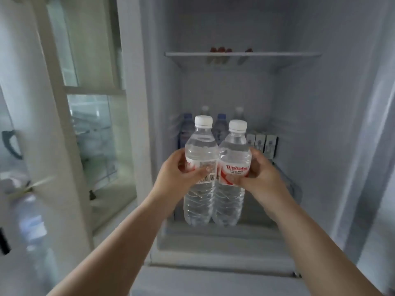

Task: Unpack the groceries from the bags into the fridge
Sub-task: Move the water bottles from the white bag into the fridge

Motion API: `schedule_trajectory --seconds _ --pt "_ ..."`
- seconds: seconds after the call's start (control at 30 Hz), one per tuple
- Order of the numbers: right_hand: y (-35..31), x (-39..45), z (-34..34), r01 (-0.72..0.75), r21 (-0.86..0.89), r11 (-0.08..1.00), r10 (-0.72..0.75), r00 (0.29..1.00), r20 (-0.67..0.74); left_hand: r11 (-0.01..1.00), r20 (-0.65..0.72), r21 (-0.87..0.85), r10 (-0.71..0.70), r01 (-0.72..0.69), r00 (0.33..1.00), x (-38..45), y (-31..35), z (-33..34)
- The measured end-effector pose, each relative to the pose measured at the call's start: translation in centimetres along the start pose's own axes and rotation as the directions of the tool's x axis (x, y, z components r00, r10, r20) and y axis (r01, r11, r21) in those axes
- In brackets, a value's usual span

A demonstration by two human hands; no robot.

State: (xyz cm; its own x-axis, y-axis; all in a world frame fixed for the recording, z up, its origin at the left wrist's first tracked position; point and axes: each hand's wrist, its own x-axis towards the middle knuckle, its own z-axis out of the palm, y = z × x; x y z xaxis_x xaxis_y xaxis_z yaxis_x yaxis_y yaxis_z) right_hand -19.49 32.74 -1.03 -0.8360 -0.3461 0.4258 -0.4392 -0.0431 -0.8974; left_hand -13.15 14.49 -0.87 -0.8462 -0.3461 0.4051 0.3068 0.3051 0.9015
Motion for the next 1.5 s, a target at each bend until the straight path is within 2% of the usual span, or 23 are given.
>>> schedule_trajectory --seconds 0.1,0.33,0.57,0.73,1.03,1.17,1.33,1.5 --pt "-0.4 4.8 -0.3 0.017 -0.01 1.0 -0.017 1.0 -0.025 0.999 -0.01 -0.014 0.03 -0.03 1.0 4.7 0.8 0.7" --pt "0.6 14.3 -0.7 0.055 -0.006 0.998 -0.055 0.998 0.014 0.989 -0.064 -0.113 0.09 -0.097 0.994 12.4 0.8 2.3" --pt "3.8 18.7 0.6 0.083 0.032 0.996 -0.085 0.994 0.062 0.978 -0.11 -0.168 0.105 -0.123 0.988 15.9 -1.9 3.2" --pt "5.7 19.8 1.0 0.141 0.035 0.989 -0.143 0.988 0.067 0.985 -0.116 -0.142 0.079 -0.095 0.99 17.3 -3.8 3.5" --pt "8.8 19.3 1.8 0.17 -0.034 0.985 -0.167 0.984 0.064 0.966 -0.134 -0.229 0.088 -0.118 0.987 16.8 -7.0 3.9" --pt "9.2 18.7 1.7 0.157 -0.036 0.987 -0.153 0.984 0.092 0.969 -0.138 -0.203 0.111 -0.138 0.984 16.6 -7.3 3.9" --pt "11.8 16.8 1.6 0.089 -0.047 0.995 -0.081 0.986 0.148 0.989 -0.203 -0.131 0.044 -0.072 0.978 14.1 -8.6 4.6" --pt "13.2 15.5 1.7 0.075 -0.09 0.993 -0.061 0.987 0.149 0.983 -0.242 -0.099 0.128 -0.156 0.962 10.7 -10.6 6.3"
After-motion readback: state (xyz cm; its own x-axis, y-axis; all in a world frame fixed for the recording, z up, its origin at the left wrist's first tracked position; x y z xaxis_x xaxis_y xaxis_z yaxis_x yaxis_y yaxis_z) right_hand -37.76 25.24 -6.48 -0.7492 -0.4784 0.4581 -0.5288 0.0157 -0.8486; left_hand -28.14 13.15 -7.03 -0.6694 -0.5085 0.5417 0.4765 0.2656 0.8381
